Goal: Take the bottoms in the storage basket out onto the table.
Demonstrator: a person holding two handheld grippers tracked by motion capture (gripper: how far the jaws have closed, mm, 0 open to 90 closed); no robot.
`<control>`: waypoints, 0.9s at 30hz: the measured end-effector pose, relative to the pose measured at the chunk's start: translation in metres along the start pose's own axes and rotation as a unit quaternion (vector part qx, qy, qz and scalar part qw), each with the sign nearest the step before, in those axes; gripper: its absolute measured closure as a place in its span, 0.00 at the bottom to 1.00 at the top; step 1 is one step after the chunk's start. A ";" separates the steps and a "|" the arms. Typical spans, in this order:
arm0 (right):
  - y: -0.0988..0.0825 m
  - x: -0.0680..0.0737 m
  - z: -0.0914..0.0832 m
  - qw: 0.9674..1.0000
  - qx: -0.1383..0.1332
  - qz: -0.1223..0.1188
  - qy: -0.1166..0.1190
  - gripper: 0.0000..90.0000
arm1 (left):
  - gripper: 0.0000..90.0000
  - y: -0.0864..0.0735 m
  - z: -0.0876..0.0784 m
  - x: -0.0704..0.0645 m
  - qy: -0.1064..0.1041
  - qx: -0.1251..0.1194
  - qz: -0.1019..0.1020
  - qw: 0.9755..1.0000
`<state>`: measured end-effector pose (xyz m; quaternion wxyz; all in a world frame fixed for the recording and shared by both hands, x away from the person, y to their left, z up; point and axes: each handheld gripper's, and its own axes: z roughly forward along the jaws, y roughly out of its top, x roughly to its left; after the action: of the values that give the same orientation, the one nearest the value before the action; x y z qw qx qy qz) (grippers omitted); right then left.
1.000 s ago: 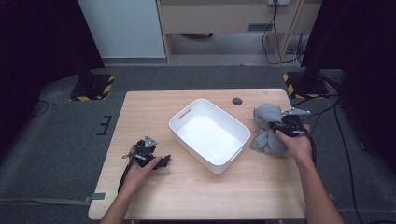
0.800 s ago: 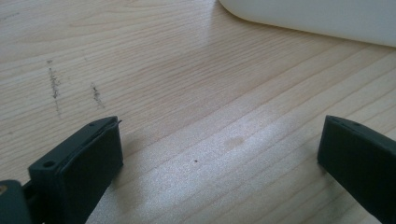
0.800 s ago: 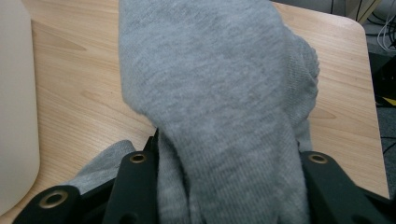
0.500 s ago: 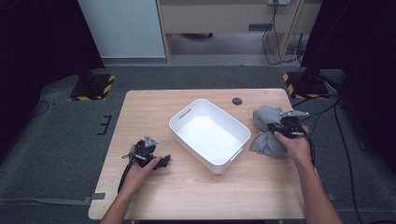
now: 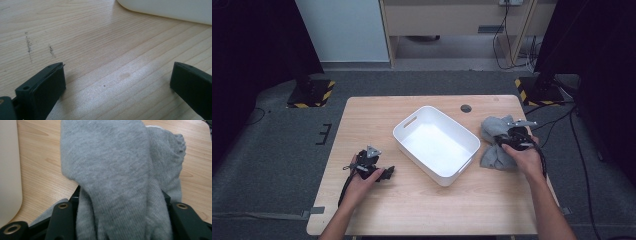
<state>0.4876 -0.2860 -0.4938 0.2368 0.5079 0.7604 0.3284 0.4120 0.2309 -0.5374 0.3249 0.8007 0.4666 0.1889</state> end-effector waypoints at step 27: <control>-0.003 0.013 0.003 1.000 0.006 0.011 0.003 0.15 | 0.00 0.000 0.000 0.000 -0.001 0.000 0.000 1.000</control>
<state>0.4829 -0.2740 -0.4988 0.2278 0.5165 0.7576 0.3277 0.4118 0.2309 -0.5374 0.3250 0.8011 0.4661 0.1884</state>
